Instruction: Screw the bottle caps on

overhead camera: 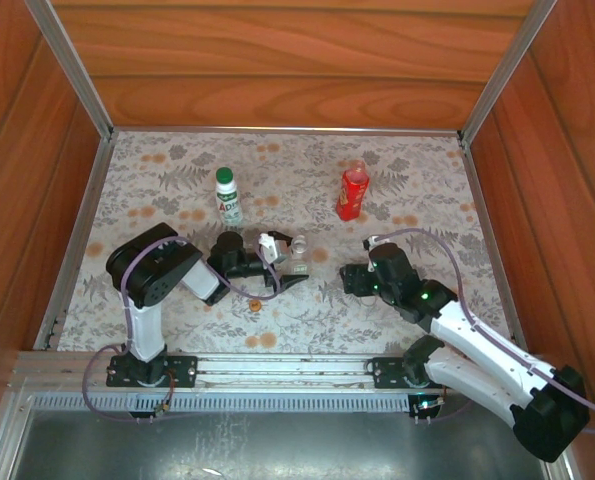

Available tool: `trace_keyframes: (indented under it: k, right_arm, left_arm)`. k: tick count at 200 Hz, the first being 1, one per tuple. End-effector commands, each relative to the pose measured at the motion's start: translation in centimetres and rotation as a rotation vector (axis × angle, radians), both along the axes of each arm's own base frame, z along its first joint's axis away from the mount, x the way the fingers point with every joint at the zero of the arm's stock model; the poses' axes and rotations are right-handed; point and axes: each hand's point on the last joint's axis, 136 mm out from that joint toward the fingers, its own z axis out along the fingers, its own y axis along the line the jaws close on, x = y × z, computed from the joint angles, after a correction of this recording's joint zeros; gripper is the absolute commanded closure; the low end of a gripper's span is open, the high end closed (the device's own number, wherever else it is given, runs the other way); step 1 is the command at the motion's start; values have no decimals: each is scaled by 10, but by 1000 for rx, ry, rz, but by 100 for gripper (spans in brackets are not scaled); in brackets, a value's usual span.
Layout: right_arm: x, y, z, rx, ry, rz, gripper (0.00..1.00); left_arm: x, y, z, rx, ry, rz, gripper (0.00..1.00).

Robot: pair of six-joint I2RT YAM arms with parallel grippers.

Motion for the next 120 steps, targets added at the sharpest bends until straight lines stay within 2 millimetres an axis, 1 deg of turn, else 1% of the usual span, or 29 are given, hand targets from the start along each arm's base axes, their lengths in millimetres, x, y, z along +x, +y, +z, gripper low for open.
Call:
trace_keyframes:
  k: [1,13,28,32,73,84,120]
  right_arm:
    - [5,10,14,56,-10,3,19]
    - [5,11,13,58,-5,6,19]
    - [6,10,12,58,0,-2,19]
    - [6,10,12,60,0,-7,19]
    - [5,-1,10,36,1,-56,19]
    - [4,-3,10,34,-1,-60,19]
    - [1,-12,4,27,16,-114,20]
  left_arm:
    - [9,4,7,-34,-25,27,2]
    - [11,5,4,-32,-18,23,4]
    - [9,4,1,-29,-9,10,16]
    - [10,4,1,-29,-9,9,18]
    - [9,3,-6,-21,3,-5,19]
    - [8,2,-6,-22,8,-12,24]
    - [8,1,-3,-30,13,-24,35]
